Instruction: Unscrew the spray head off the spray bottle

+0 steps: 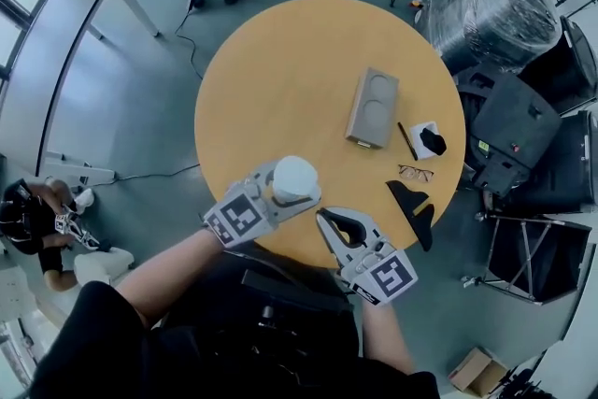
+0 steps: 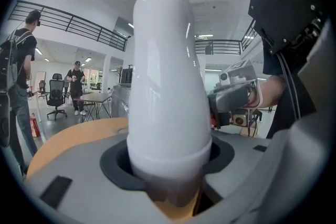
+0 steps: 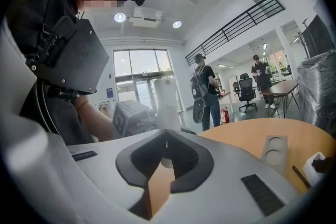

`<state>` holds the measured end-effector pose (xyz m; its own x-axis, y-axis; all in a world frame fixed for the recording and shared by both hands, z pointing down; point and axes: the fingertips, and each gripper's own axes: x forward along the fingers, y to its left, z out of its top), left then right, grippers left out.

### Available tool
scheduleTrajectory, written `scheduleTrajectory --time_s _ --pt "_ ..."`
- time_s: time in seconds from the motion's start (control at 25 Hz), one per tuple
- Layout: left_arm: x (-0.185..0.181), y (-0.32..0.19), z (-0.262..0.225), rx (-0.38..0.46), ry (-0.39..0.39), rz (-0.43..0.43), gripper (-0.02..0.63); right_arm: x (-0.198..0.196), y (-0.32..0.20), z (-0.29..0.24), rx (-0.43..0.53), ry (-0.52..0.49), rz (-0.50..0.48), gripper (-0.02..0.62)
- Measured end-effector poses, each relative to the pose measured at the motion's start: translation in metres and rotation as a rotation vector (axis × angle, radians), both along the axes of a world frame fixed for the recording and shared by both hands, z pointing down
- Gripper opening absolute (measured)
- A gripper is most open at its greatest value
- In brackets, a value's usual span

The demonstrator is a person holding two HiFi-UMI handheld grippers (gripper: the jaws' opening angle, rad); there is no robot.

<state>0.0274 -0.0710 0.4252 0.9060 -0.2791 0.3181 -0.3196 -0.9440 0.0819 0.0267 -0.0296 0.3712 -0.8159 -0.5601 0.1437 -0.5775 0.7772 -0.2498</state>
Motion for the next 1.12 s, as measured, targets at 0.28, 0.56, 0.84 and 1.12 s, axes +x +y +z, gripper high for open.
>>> scheduleTrajectory --time_s 0.28,0.56,0.84,1.12 --pt "-0.004 0.012 -0.029 -0.001 -0.007 0.006 0.285 0.004 0.002 -0.046 0.039 -0.016 0.046 0.125" --pt "0.008 0.014 -0.034 -0.013 -0.016 -0.002 0.287 0.0 -0.015 -0.082 0.127 -0.025 0.052 0.265" --pt "0.024 0.017 -0.053 0.031 -0.016 0.022 0.287 -0.037 -0.032 -0.11 0.181 -0.018 -0.022 0.282" --pt "0.021 0.024 -0.058 0.107 -0.106 -0.01 0.287 -0.056 -0.031 -0.11 0.204 0.033 -0.039 0.257"
